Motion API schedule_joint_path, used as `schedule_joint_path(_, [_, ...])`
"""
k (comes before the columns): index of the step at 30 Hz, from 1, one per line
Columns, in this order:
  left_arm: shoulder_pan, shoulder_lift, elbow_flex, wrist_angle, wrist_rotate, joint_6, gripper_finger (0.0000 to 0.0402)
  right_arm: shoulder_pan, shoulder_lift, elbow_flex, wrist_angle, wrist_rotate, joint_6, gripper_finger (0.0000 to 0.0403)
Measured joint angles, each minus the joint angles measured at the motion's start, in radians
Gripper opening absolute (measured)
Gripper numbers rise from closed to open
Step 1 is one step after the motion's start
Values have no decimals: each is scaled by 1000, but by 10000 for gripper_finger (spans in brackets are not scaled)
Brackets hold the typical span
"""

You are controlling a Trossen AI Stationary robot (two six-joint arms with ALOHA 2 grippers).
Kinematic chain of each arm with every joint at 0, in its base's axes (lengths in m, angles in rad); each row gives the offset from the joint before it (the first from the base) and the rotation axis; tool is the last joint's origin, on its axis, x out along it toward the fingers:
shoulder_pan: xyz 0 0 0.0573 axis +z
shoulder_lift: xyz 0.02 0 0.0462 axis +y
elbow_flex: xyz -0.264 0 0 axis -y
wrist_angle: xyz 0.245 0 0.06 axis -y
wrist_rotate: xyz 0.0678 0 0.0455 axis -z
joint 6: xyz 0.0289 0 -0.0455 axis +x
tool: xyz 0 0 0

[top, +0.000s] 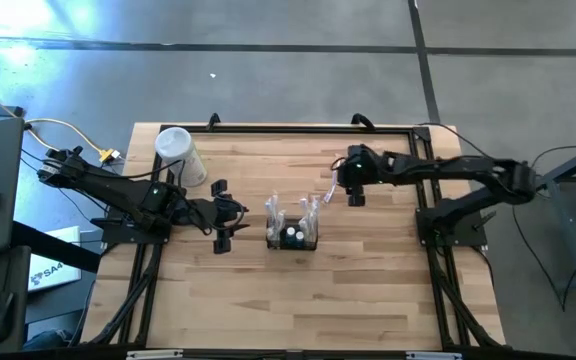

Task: Pick & Place toothbrushing station
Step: Put the purple toothbrush into the black mesh

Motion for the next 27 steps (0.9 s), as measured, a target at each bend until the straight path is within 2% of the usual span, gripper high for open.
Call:
schedule_joint_path(4, [0, 0, 0, -2, 0, 2, 182, 3, 109, 67, -44, -4, -62, 200])
schedule_joint_path(9, [0, 0, 0, -9, 0, -3, 182, 3, 198, 103, -95, -18, -30, 200])
schedule_joint_path(19, [0, 0, 0, -11, 0, -3, 182, 9, 282, 103, -37, -26, -146, 200])
schedule_joint_path(27, [0, 0, 0, -5, -10, 14, 182, 9, 334, 104, 25, -29, -201, 185])
